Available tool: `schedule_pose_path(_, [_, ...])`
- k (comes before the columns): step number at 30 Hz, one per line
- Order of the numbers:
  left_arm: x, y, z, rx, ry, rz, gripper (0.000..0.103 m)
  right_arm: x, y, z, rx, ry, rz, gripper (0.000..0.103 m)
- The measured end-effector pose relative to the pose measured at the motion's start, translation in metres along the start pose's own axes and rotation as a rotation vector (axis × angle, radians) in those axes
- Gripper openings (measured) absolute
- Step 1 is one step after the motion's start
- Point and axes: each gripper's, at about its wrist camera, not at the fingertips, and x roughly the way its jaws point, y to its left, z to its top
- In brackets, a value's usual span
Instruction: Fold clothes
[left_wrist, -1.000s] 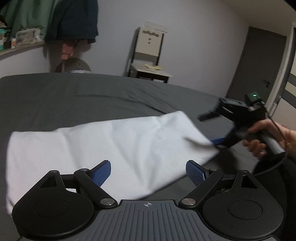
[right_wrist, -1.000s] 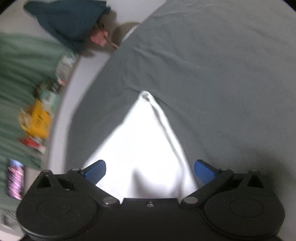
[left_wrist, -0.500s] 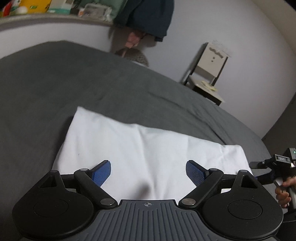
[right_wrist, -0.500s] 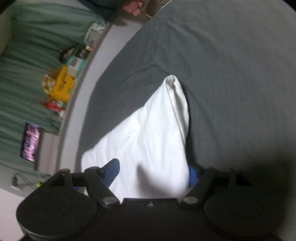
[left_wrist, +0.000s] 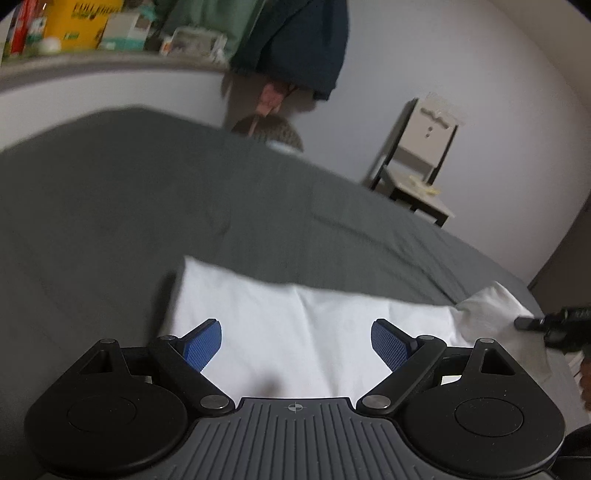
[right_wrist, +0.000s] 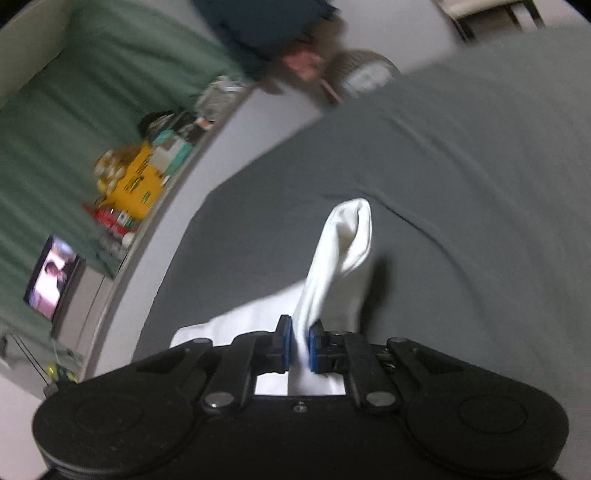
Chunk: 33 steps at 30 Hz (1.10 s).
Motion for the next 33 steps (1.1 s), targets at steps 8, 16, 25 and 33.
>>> schedule_pose_path(8, [-0.003,0.050,0.008,-0.187,-0.049,-0.015,0.090,0.041,0.118,0.004,-0.153,0.071,0.019,0.006])
schedule_pose_path(16, [0.001,0.089,0.002,-0.373,-0.140,-0.009,0.090,0.107,0.192,-0.018,-0.239,0.173,0.100,0.006])
schedule_pose_path(25, [0.001,0.131,-0.013,-0.586,-0.251,0.052,0.090,0.214,0.208,-0.060,-0.286,0.350,0.008,0.006])
schedule_pose_path(33, [0.024,0.134,-0.013,-0.590,-0.238,0.049,0.090,0.245,0.203,-0.077,-0.262,0.393,-0.033,0.009])
